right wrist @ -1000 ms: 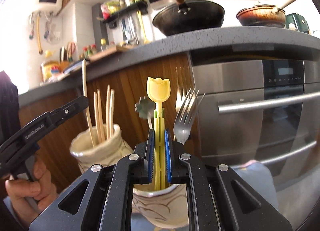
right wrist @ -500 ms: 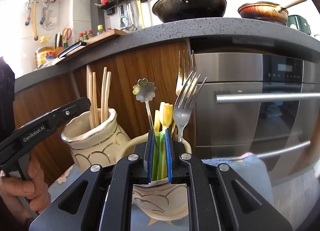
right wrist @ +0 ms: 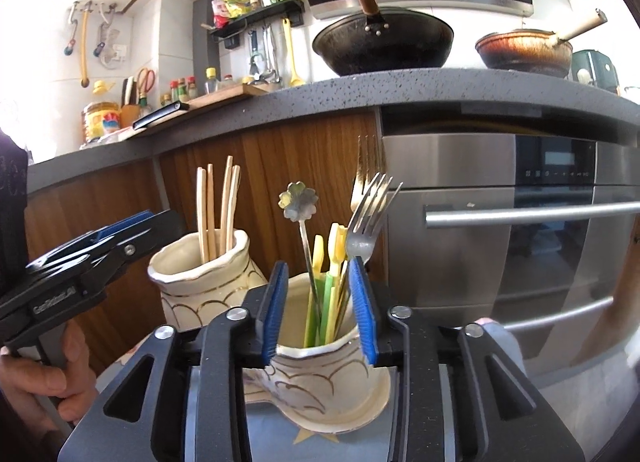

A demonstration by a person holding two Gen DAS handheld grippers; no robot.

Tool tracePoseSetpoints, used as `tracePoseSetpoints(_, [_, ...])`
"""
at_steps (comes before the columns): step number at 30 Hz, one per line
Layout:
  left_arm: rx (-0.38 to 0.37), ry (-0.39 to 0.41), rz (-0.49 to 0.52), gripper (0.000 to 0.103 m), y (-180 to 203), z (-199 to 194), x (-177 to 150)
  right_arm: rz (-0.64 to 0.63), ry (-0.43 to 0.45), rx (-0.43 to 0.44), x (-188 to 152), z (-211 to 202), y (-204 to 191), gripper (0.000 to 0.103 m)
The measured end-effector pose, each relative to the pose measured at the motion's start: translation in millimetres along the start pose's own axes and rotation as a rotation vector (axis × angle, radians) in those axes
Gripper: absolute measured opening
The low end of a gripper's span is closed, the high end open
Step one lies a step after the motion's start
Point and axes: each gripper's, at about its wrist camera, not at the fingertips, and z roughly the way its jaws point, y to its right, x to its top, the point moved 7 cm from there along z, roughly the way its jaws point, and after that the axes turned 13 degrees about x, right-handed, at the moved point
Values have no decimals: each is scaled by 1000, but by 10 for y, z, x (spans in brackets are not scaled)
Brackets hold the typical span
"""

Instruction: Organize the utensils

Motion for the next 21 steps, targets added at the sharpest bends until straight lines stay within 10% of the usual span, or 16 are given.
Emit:
tracePoseSetpoints(7, [41, 36, -17, 97, -138, -186, -128, -30, 32, -31, -71, -173, 53, 79])
tracePoseSetpoints(11, [57, 2, -42, 98, -231, -209, -265, -47, 23, -54, -154, -245, 93, 93])
tracePoseSetpoints(21, [67, -16, -34, 98, -289, -352, -517, -3, -13, -48, -362, -392, 154, 97])
